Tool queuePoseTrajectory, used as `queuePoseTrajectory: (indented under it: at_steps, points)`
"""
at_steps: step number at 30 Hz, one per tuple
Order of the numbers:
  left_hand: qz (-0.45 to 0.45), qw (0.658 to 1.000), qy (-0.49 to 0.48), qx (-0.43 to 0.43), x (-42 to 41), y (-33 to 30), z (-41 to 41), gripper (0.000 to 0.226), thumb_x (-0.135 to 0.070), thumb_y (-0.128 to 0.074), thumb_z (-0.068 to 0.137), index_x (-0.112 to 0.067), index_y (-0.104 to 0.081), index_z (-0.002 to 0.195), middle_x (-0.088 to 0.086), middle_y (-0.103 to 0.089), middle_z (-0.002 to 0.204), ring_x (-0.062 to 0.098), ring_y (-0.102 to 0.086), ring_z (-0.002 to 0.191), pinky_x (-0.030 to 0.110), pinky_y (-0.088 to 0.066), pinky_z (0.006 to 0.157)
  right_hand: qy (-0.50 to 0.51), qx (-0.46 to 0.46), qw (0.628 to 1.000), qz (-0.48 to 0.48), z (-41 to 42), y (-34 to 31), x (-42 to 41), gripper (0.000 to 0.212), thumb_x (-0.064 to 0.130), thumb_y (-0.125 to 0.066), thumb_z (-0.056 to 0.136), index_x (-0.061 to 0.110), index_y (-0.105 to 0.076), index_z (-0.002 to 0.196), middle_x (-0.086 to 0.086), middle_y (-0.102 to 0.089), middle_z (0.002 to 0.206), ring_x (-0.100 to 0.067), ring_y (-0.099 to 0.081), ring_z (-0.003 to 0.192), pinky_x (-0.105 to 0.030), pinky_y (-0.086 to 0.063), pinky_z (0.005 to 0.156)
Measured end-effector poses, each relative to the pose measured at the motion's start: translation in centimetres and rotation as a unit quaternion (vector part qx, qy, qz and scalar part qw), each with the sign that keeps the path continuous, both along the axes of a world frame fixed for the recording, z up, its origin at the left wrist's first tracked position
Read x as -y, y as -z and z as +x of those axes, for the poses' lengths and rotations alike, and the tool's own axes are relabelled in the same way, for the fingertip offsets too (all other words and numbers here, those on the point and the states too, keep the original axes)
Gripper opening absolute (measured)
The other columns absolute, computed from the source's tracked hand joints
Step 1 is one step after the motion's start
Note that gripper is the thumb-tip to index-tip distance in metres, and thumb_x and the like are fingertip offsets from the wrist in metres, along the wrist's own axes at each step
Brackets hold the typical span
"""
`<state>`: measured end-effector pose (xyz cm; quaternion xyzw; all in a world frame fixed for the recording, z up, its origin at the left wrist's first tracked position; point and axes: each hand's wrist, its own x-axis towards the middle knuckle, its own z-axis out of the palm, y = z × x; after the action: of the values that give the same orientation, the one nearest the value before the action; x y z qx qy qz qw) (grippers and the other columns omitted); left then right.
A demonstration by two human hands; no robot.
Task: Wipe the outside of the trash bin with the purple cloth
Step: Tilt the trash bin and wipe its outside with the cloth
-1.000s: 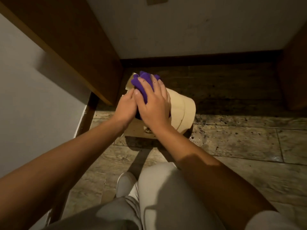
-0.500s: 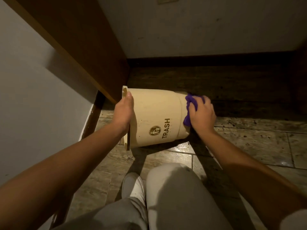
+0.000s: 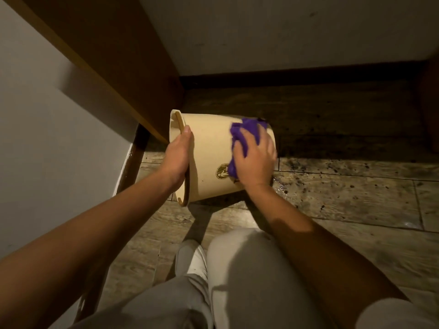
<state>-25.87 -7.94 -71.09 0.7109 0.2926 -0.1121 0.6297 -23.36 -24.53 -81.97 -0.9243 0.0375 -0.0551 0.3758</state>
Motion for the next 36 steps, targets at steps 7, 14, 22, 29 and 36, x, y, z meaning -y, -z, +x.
queuePoseTrajectory:
  at_steps: [7, 14, 22, 29, 36]
  points:
    - [0.040, 0.999, -0.034, -0.005, -0.4, -0.8, 0.9, 0.067, -0.063, -0.037, 0.102, -0.020, -0.044, 0.153, 0.014, -0.056, 0.145, 0.036, -0.055, 0.130, 0.060, -0.037, 0.115, 0.072, -0.078, 0.994, 0.040, 2.3, 1.7, 5.6, 0.038, 0.037, -0.049, 0.104, 0.025, -0.057, 0.139, -0.010, -0.050, 0.145, -0.032, -0.056, 0.123, -0.040, -0.049, 0.094]
    - [-0.067, 0.992, 0.104, -0.001, 0.4, -1.4, 2.4, 0.035, -0.044, -0.042, 0.108, -0.030, -0.059, 0.136, -0.004, -0.072, 0.126, 0.018, -0.068, 0.119, 0.033, -0.057, 0.086, -0.068, 0.073, 0.980, 0.170, 1.2, -7.0, -0.9, 0.040, 0.038, -0.049, 0.101, 0.027, -0.059, 0.139, -0.008, -0.051, 0.148, -0.027, -0.052, 0.127, -0.039, -0.044, 0.100]
    - [0.022, 0.999, 0.035, -0.005, 1.6, -0.4, 1.1, 0.054, -0.058, -0.028, 0.108, -0.027, -0.062, 0.135, 0.005, -0.073, 0.126, 0.023, -0.070, 0.116, 0.043, -0.055, 0.097, -0.061, 0.059, 0.996, 0.012, -0.9, -3.0, -3.3, 0.046, 0.047, -0.041, 0.102, 0.032, -0.053, 0.144, -0.010, -0.041, 0.160, -0.037, -0.035, 0.146, -0.057, -0.027, 0.118]
    - [0.059, 0.995, -0.061, -0.048, -1.2, 0.7, 0.1, 0.069, -0.062, -0.029, 0.105, -0.013, -0.045, 0.151, 0.016, -0.058, 0.144, 0.036, -0.055, 0.132, 0.059, -0.037, 0.117, 0.057, -0.119, 0.991, -0.030, -0.9, 5.1, 2.5, 0.039, 0.043, -0.043, 0.104, 0.027, -0.057, 0.137, -0.013, -0.049, 0.149, -0.036, -0.044, 0.135, -0.049, -0.041, 0.106]
    - [-0.022, 0.997, 0.053, -0.050, -1.9, 0.4, -0.3, 0.048, -0.048, -0.054, 0.103, -0.020, -0.054, 0.142, 0.012, -0.069, 0.128, 0.027, -0.074, 0.108, 0.039, -0.061, 0.084, 0.068, -0.048, 0.992, 0.098, 0.5, 2.0, 5.1, 0.038, 0.039, -0.052, 0.102, 0.025, -0.058, 0.137, -0.007, -0.051, 0.143, -0.027, -0.054, 0.124, -0.045, -0.051, 0.096]
